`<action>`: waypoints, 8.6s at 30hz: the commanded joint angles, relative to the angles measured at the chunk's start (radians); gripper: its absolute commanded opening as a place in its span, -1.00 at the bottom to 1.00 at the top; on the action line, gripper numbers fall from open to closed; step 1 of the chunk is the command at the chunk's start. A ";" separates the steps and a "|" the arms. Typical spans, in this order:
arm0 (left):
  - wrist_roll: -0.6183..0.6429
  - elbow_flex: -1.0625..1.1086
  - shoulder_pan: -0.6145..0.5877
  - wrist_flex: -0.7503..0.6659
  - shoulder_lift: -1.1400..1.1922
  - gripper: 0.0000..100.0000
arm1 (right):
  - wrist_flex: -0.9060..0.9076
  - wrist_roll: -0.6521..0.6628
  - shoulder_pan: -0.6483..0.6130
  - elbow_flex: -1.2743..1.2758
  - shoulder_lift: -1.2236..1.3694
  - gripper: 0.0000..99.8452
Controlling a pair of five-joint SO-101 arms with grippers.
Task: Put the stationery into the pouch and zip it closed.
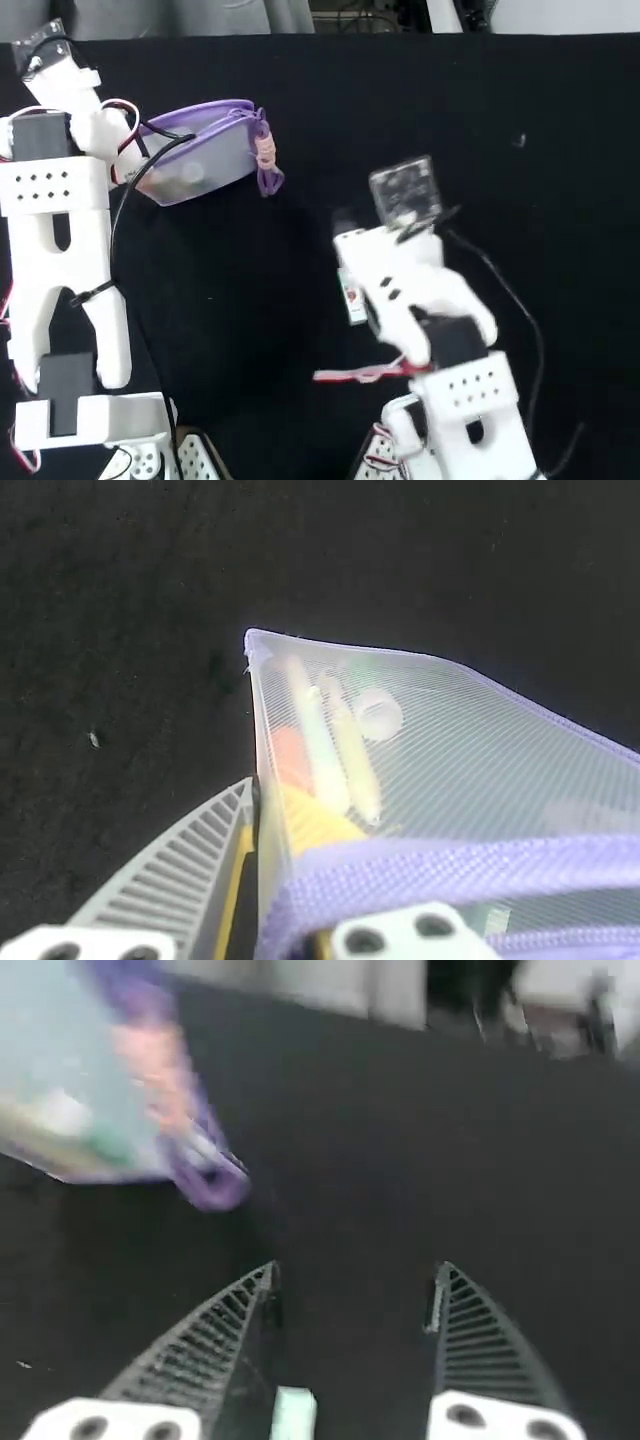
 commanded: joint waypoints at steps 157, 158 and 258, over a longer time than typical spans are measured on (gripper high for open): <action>-0.009 -0.038 0.285 0.118 -0.032 -0.94 | -1.039 -0.112 -0.307 0.033 0.199 -0.98; -0.009 -0.038 0.285 0.118 -0.032 -0.94 | -1.046 -0.112 -0.304 0.033 0.223 -0.98; -0.040 -0.004 0.185 0.109 -0.038 -0.94 | -0.690 0.048 -0.146 0.079 0.321 -0.42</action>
